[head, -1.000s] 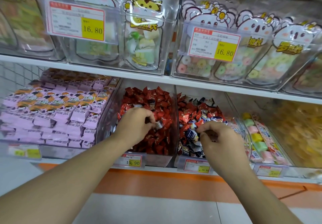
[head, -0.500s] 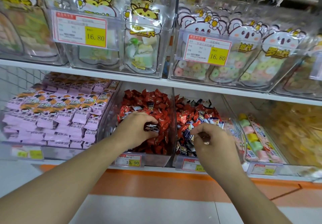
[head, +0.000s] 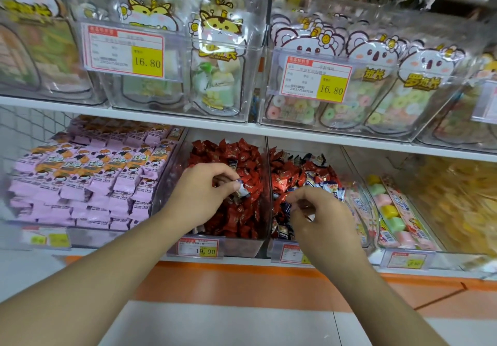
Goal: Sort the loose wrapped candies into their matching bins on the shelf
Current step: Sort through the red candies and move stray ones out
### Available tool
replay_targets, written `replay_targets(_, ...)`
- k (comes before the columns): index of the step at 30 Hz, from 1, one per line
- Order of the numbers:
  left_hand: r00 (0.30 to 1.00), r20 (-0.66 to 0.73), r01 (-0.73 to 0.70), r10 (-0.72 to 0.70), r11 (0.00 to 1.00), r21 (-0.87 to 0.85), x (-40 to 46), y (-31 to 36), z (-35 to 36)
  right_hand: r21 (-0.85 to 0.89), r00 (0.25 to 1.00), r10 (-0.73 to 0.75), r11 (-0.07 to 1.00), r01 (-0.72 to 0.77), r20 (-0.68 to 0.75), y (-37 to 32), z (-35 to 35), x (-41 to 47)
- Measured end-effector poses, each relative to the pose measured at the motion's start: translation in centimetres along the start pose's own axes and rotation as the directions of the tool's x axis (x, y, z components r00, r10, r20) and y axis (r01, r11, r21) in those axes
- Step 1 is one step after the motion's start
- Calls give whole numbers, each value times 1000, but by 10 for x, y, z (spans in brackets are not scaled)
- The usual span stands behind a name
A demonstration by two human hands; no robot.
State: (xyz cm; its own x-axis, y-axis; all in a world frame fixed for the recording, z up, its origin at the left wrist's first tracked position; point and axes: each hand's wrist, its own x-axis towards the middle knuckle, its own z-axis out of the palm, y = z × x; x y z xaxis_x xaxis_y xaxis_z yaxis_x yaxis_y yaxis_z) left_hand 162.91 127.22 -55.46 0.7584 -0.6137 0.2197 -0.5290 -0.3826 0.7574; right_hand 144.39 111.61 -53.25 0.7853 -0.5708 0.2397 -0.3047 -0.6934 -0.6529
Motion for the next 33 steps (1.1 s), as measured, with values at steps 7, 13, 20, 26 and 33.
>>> replay_targets(7, 993, 85, 110, -82, 905, -412, -27, 52, -8, 190, 994, -50, 981, 31, 98, -24, 7, -2)
replay_targets(13, 978, 58, 203, -202, 831, -517, -40, 54, -17, 241, 1000, 20, 970, -14, -21, -19, -1, -4)
replay_targets(20, 955, 96, 278, -281, 730, -625, -41, 52, -12, -45, 996, 85, 995, -85, -7, -9, -15, -1)
replay_targets(26, 962, 169, 273, -214, 752, -600, -45, 62, 3, 320, 992, -20, 947, -20, 121, -26, 4, -7)
replay_targets(33, 993, 33, 122, -117, 962, -244, -28, 24, -7, -188, 994, 113, 976, -109, 10, 4, -15, 3)
